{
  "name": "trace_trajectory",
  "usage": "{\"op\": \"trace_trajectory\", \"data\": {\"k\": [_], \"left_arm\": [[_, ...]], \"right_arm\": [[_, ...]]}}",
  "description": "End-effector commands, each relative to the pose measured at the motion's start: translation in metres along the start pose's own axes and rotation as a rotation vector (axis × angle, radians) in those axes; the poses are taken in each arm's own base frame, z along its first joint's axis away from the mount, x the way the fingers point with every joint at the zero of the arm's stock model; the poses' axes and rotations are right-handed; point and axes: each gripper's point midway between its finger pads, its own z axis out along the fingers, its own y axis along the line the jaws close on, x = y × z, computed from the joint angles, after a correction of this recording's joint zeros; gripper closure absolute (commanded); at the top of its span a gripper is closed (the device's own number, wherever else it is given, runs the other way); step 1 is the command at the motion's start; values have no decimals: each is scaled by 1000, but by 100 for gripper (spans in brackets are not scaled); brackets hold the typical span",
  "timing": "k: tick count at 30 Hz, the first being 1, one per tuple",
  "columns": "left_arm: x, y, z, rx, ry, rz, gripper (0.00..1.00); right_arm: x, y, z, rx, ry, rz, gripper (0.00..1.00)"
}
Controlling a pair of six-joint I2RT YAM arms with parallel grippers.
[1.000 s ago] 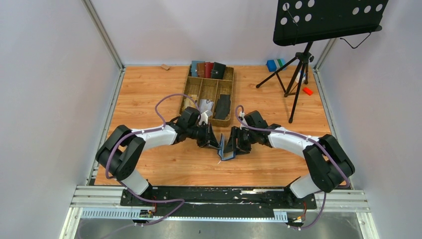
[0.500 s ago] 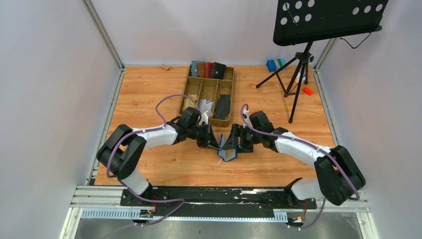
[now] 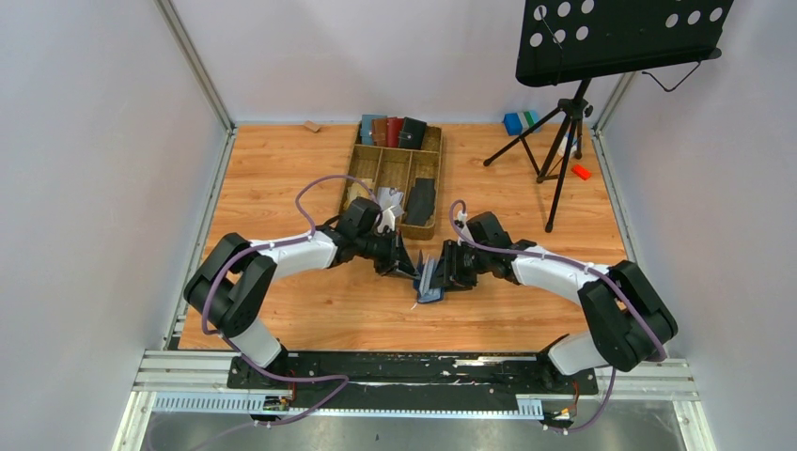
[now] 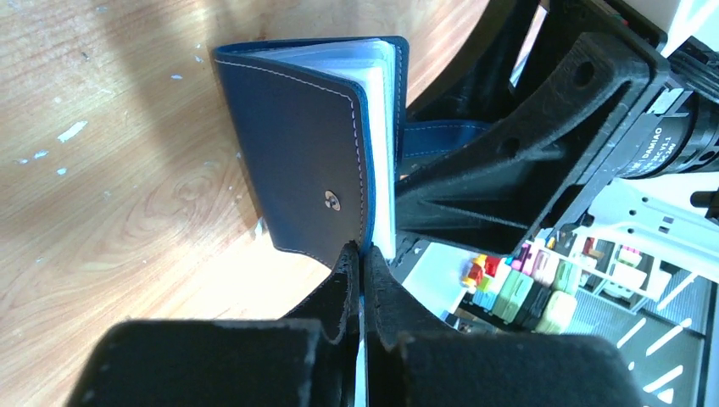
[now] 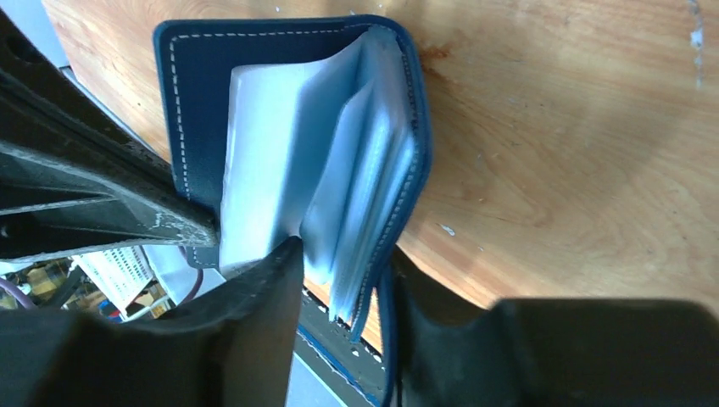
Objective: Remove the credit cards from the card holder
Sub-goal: Open the card holder at the center of the board.
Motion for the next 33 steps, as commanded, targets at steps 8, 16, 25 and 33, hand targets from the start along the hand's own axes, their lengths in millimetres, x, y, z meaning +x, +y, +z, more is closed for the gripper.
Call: {"op": "trace_trajectory", "data": {"k": [8,16,25,33], "left_arm": [[2,28,-6,-187,26,30,100],[2,37,-16,-268,35,79,78],[11,49,-9,-276,81,43,88],[12,42,-7,-232,73,46,87]], "right_arm": [[-11,2,-8,26,-45,-24,83],[-17,28,-18,-70,-53,-79,55],[-26,36,-21,-72,-66,-108,70],[-26,26,-12,-22,-27,-93,66]]}}
